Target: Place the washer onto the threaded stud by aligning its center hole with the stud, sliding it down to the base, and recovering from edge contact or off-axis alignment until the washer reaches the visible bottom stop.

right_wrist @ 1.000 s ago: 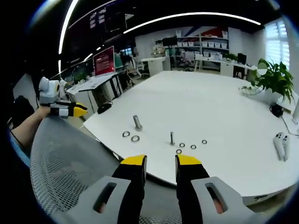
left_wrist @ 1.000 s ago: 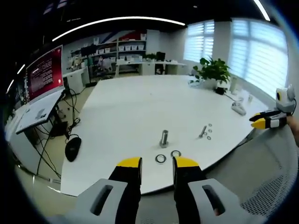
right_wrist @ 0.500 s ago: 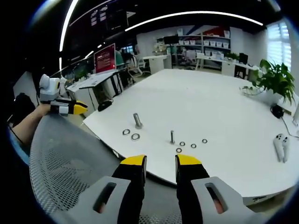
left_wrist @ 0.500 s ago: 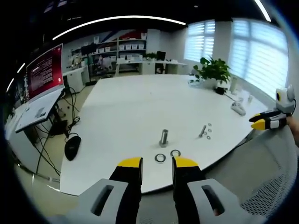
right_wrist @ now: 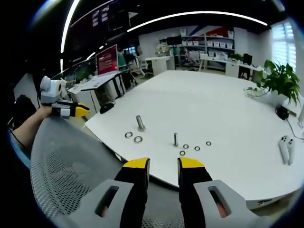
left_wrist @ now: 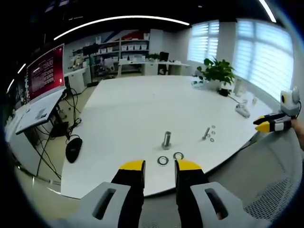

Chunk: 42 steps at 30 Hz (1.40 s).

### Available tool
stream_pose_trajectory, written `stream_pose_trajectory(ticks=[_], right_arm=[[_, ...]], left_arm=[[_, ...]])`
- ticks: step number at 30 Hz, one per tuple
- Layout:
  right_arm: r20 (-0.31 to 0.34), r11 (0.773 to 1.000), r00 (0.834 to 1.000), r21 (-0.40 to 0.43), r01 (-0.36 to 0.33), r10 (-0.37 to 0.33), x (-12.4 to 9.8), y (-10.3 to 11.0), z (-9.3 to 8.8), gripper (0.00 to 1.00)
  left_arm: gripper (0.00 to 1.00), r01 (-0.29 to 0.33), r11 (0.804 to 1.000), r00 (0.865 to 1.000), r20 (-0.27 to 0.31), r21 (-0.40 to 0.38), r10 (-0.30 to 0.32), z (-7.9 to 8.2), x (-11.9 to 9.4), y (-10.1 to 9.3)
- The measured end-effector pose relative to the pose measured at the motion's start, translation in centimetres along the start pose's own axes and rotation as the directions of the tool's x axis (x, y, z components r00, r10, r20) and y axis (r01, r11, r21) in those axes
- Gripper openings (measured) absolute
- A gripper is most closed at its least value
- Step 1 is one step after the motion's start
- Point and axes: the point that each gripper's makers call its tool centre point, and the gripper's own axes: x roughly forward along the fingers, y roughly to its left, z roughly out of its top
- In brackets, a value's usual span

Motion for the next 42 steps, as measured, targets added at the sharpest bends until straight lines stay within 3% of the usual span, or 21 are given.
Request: stream_pose_trajectory(ticks=[14, 26, 32, 42], right_arm=[[0.015, 1.0, 1.0, -0.002, -0.008, 0.008, -0.1, 0.1, 0.1, 0.26], [-0.048, 0.999, 0.998, -0.017, -0.038, 0.037, 0.2, 0.6, -0.6, 0.24], [-0.042, 0.998, 0.998, -0.029, -0.047, 0.046, 0.2, 0.7, -0.6, 0.23], [-0.029, 0.999, 0.999, -0.03, -0.045, 0.044, 0.1, 0.6, -0.5, 0.21]], left_arm=[[0.22, 0.002, 1.0, 1.0, -0.021, 0.006, -0.001, -0.3, 0.1, -0.1], [0.19, -0.021, 1.0, 0.998, -0.061, -0.005, 0.021, -0.9, 0.3, 0.3], [0.19, -0.01, 1.0, 0.996, -0.085, 0.006, 0.01, -1.3, 0.4, 0.1], [0.13, -0.019, 1.0, 0.997, -0.076, 0.005, 0.019, -1.0, 0.5, 0.2]])
